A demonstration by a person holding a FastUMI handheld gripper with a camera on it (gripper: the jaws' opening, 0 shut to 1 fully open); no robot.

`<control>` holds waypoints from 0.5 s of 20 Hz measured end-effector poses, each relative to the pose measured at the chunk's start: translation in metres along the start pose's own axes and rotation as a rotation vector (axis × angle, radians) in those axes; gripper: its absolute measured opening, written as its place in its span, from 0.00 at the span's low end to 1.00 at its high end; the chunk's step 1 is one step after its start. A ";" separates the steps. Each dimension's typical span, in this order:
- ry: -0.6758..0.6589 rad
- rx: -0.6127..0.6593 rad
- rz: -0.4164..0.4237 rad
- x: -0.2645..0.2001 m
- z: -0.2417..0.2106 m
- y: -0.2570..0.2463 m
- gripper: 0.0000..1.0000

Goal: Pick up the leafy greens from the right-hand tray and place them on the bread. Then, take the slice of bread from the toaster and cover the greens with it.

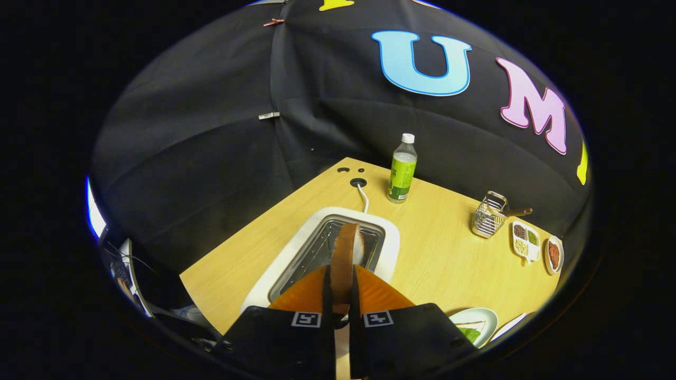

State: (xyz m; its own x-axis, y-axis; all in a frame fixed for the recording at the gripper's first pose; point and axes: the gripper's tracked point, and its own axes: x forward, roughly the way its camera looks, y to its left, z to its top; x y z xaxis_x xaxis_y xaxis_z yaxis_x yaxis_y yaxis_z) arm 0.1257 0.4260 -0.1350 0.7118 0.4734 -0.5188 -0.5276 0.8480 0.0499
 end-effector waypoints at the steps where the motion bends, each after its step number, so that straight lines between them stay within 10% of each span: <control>1: -0.011 0.001 0.010 -0.006 0.005 0.001 0.14; 10: -0.129 0.073 0.054 -0.059 0.061 -0.015 0.13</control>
State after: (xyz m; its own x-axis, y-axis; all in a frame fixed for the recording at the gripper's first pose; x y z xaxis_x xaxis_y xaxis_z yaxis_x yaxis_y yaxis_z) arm 0.1199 0.3997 -0.0525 0.7393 0.5417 -0.4000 -0.5352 0.8332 0.1390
